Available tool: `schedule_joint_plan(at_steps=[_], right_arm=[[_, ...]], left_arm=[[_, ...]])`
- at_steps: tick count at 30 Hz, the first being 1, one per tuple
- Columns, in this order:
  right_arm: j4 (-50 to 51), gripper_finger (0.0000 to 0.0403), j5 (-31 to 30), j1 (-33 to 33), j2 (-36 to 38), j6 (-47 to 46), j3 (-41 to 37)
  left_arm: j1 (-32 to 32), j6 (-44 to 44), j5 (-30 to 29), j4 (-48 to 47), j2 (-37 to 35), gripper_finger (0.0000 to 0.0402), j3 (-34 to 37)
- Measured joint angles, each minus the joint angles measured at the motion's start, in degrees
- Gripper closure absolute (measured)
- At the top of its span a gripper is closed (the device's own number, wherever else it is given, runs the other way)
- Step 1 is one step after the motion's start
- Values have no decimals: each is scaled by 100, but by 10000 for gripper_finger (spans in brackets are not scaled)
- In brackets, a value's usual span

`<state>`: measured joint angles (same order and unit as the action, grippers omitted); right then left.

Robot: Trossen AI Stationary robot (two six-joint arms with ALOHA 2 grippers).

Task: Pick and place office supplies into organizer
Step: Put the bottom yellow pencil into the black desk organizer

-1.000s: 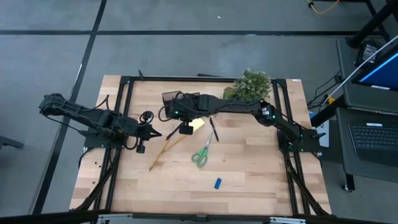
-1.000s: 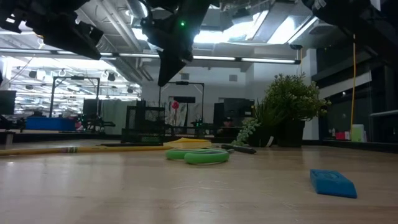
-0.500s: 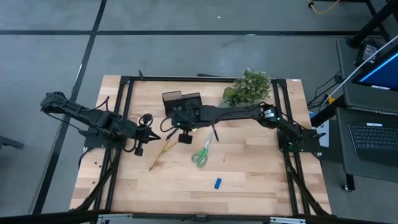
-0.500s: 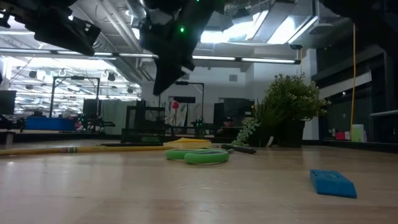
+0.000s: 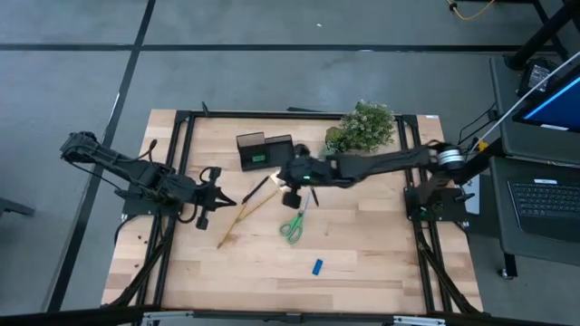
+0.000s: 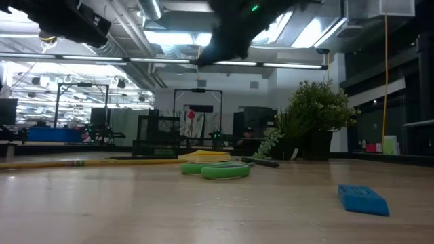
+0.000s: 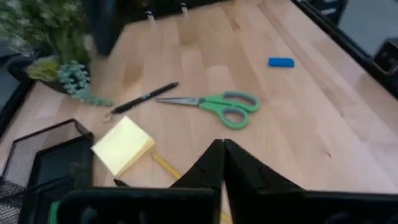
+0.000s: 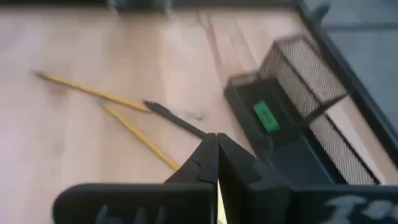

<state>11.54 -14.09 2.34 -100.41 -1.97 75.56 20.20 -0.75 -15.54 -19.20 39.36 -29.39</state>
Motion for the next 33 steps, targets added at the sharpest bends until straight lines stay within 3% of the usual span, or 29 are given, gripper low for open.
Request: schedule_joint_plan(at_steps=[8,12,15,22,29,33], right_arm=[[-1382,395,0,208,1504,207,-2014],[-2172,395,25,214,2094,113,-2952],[-2456,395,-3,205,2425,-32,-3376],[-2391,386,18,206,2666,-95,-3743],[-2337,385,19,208,2646,-67,-3748],[-2337,384,18,208,2644,-39,-3748]], left_arm=[[-3,562,-245,797,241,399,-30],[-3,1297,-689,85,674,399,-329],[-3,2089,-689,-601,1115,399,-762],[169,2699,-517,-1662,2119,399,-1980],[535,4091,-364,-3649,3082,399,-3309],[695,4769,-295,-4253,3568,399,-3690]])
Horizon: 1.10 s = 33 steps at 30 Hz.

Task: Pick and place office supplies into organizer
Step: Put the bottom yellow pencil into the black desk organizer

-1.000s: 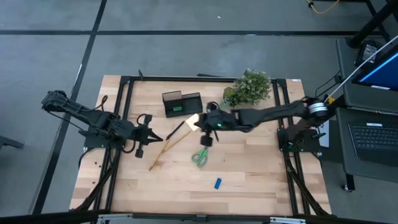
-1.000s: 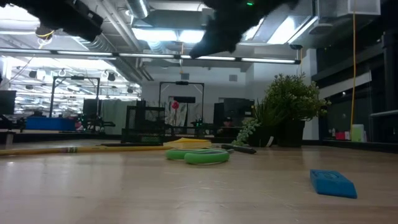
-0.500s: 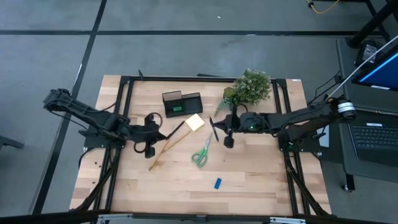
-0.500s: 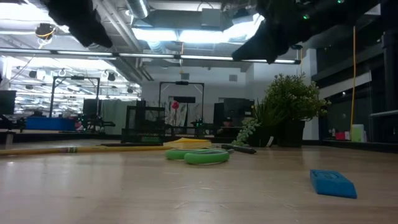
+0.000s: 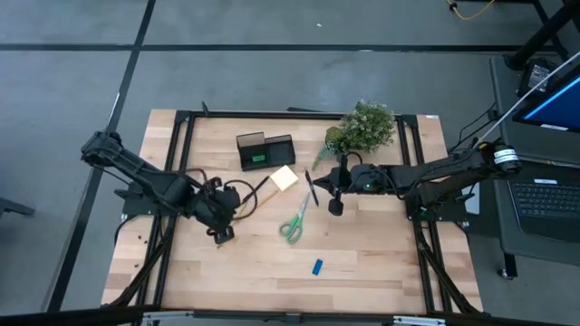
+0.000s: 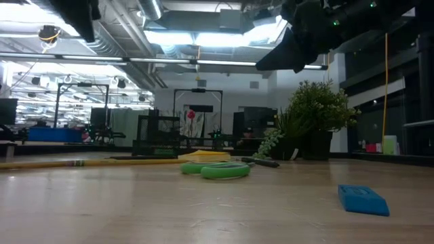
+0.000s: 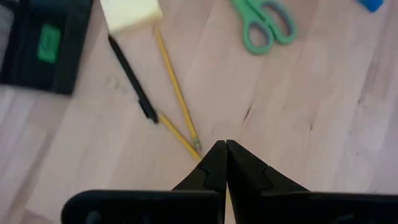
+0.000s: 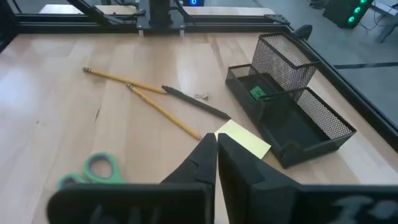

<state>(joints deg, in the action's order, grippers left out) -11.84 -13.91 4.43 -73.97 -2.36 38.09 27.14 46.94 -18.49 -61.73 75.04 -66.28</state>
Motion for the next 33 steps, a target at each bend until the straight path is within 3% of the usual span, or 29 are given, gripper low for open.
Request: schedule_joint_plan(at_steps=[5,11,24,33], right_arm=[[0,384,0,0,0,451,0],[-93,384,0,0,-3,799,0],[-118,384,0,0,-5,556,0],[-118,384,0,0,-7,545,0]], left_arm=[[6,628,66,-27,440,398,-24],[-165,640,322,-5,813,377,-24],[-329,1060,576,-21,1159,280,-24],[-285,1688,707,-555,1592,261,-19]])
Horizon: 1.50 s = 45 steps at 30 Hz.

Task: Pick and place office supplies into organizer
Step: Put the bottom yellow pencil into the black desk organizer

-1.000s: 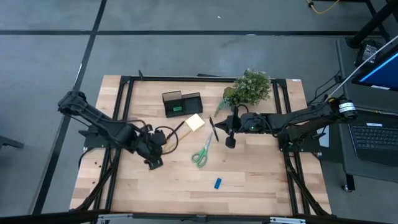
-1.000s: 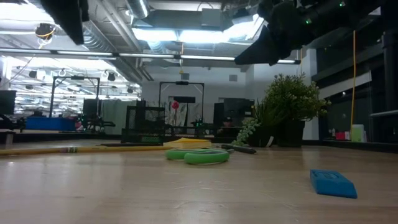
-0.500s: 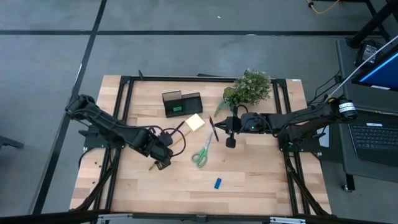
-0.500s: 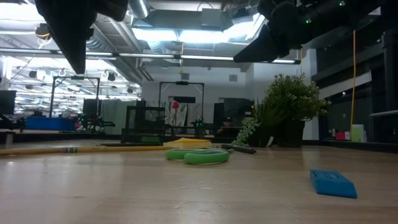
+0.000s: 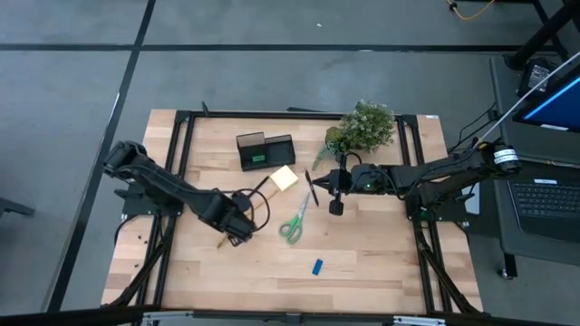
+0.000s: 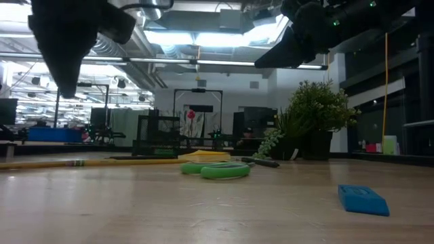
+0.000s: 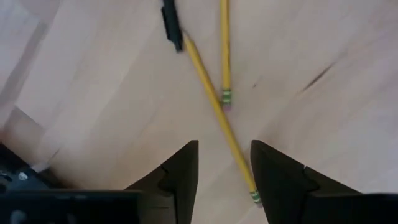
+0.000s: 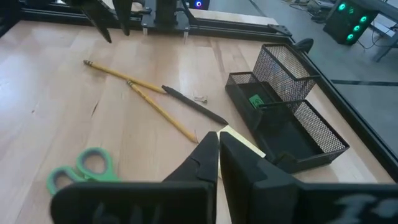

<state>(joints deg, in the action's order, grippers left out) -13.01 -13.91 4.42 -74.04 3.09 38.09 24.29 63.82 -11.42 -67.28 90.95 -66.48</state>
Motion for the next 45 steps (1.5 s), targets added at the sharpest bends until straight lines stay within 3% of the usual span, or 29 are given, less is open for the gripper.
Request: schedule_joint_plan(at_steps=[10,18,25,31,39,45], right_arm=[[15,384,0,0,0,-3,0],[32,384,1,0,0,-4,0],[76,384,2,0,0,-4,0],[89,384,150,0,-4,-5,2],[96,384,153,-2,-4,-6,2],[86,384,153,-2,-4,-4,2]], left_arm=[[92,105,616,118,878,260,0],[122,102,678,676,1236,260,0],[146,118,553,562,1196,260,34],[149,330,535,671,804,261,520],[146,662,465,1917,82,261,1247],[85,1145,390,2039,53,261,1515]])
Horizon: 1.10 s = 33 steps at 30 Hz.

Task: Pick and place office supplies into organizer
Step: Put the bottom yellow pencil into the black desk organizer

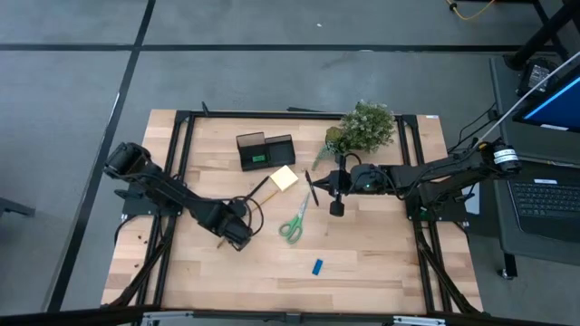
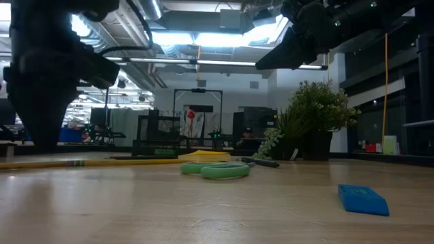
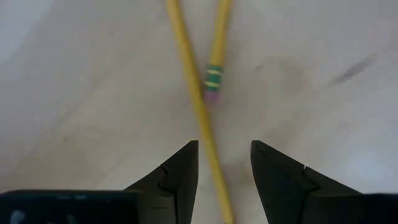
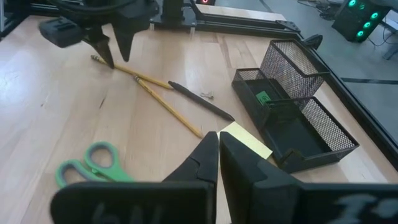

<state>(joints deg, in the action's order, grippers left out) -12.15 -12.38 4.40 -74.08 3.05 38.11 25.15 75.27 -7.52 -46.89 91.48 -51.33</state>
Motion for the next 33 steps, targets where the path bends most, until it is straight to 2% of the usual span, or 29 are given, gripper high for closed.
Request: schedule_joint_plan(at_steps=[4,17,26,33], right_arm=[[-3,384,0,1,0,0,0],[-1,384,0,2,0,11,0],[-1,384,0,2,0,15,0],[-1,384,0,1,0,17,0]], left_arm=[[-100,62,-158,13,0,261,53],[-175,-9,-136,196,2,261,52],[-175,-50,18,192,415,261,37],[-175,-45,15,197,469,261,29]])
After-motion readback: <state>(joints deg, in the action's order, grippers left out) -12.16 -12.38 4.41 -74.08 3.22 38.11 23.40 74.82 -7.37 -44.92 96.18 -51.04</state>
